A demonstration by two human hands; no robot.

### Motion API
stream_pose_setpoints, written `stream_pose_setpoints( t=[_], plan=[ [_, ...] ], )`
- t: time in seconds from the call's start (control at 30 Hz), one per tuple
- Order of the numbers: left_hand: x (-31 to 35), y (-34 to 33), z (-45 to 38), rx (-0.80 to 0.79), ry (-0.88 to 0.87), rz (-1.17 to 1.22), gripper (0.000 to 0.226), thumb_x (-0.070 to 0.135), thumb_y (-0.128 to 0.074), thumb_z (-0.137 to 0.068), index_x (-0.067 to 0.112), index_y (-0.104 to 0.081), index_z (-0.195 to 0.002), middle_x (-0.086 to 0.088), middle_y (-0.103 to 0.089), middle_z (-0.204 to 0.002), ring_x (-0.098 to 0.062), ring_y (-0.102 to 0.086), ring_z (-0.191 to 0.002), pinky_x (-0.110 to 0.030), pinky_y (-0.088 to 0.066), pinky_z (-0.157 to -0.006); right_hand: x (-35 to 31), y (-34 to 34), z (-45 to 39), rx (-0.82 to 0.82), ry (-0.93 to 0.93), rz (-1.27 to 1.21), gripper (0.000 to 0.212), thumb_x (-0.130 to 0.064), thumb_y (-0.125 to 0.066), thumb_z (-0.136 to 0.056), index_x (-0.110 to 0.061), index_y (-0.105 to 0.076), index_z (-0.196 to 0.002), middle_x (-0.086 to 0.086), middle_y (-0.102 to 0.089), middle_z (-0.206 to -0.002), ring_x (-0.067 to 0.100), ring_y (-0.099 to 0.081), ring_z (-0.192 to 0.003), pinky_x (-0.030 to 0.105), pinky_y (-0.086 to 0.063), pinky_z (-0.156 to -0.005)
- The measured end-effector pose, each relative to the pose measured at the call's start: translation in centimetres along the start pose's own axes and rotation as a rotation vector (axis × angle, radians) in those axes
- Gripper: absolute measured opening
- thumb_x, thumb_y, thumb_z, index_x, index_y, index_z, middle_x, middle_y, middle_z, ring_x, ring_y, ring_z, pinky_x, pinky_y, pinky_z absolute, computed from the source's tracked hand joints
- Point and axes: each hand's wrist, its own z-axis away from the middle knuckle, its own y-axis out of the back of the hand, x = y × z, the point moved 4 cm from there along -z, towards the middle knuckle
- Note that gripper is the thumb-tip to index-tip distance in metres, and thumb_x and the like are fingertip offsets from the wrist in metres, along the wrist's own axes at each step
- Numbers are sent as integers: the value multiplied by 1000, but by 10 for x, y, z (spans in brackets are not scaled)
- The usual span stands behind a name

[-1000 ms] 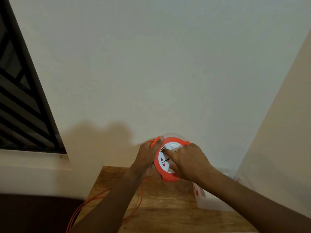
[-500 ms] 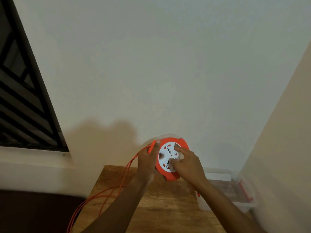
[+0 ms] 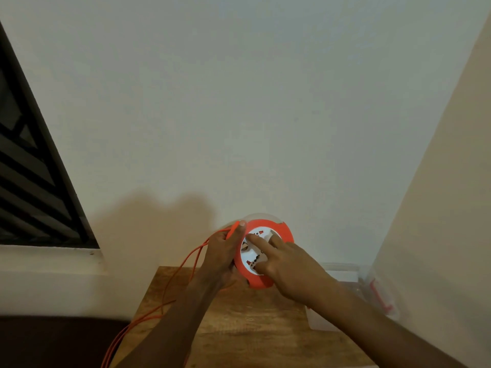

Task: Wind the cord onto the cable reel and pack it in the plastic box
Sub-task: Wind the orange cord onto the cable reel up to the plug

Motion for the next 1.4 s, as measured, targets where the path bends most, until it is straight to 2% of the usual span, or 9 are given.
stream_pose_setpoints(
  t=[0.17,0.3,0.53,0.63,0.77,1.13,1.27,1.33,1.4],
  plan=[
    [0,-6,1,-44,2,-38,39,41,-62,-98,9,-73,-119,-16,-80,-110,-37,-78,-98,-43,-66,-76,-4,2,-3,-21,85,123,40,-25,-81,-76,-17,-70,-114,10,-47,-144,37,-51,-120,52,-53,-90],
    [-2,-6,0,-31,-24,-98,37,40,-60,-100,10,-73,-117,-15,-80,-108,-35,-78,-96,-46,-66,-81,-6,-4,-5,-74,53,178,43,-22,-71,-85,-18,-61,-127,12,-39,-148,41,-40,-129,56,-42,-100],
    [-2,-5,-4,-2,-61,-253,27,38,-65,-98,15,-77,-106,-7,-83,-96,-30,-80,-84,-39,-67,-71,-7,-18,-2,-190,72,227,53,-20,-65,-91,-27,-46,-140,10,-19,-158,44,-32,-134,58,-39,-102],
    [-3,-6,-2,-11,-66,-284,24,39,-67,-97,19,-79,-100,-5,-83,-93,-29,-80,-84,-36,-66,-69,-10,-21,-2,-190,88,220,50,-20,-62,-93,-27,-46,-139,13,-22,-156,45,-35,-132,59,-38,-103],
    [-7,-9,0,-45,-60,-287,28,43,-65,-98,20,-81,-97,-8,-82,-96,-30,-79,-90,-46,-66,-81,-12,-13,-1,-108,132,227,42,-23,-63,-90,-27,-51,-130,15,-47,-142,41,-50,-120,55,-46,-93],
    [-6,-13,7,-110,33,-231,49,55,-66,-85,13,-77,-108,-12,-82,-99,-35,-79,-86,-44,-66,-75,3,-18,2,-91,191,260,53,-32,-89,-62,-19,-70,-110,5,-67,-120,32,-65,-100,46,-58,-75],
    [0,-17,5,-117,5,-343,44,51,-64,-91,12,-78,-103,-13,-82,-94,-37,-78,-84,-46,-67,-79,4,-19,4,25,205,320,38,-32,-78,-75,-14,-69,-108,10,-71,-111,30,-68,-88,44,-57,-78],
    [-1,-19,6,-110,29,-270,36,43,-65,-96,10,-78,-99,-14,-81,-90,-33,-77,-77,-41,-66,-73,10,-11,2,126,117,255,27,-38,-63,-86,-13,-69,-94,10,-73,-91,28,-68,-74,40,-54,-70],
    [-4,-23,12,-111,78,-121,33,39,-64,-99,8,-77,-101,-12,-80,-88,-26,-76,-73,-35,-63,-65,21,0,-3,206,-45,160,37,-49,-55,-86,-15,-68,-80,5,-71,-70,25,-64,-59,35,-49,-62]
  ],
)
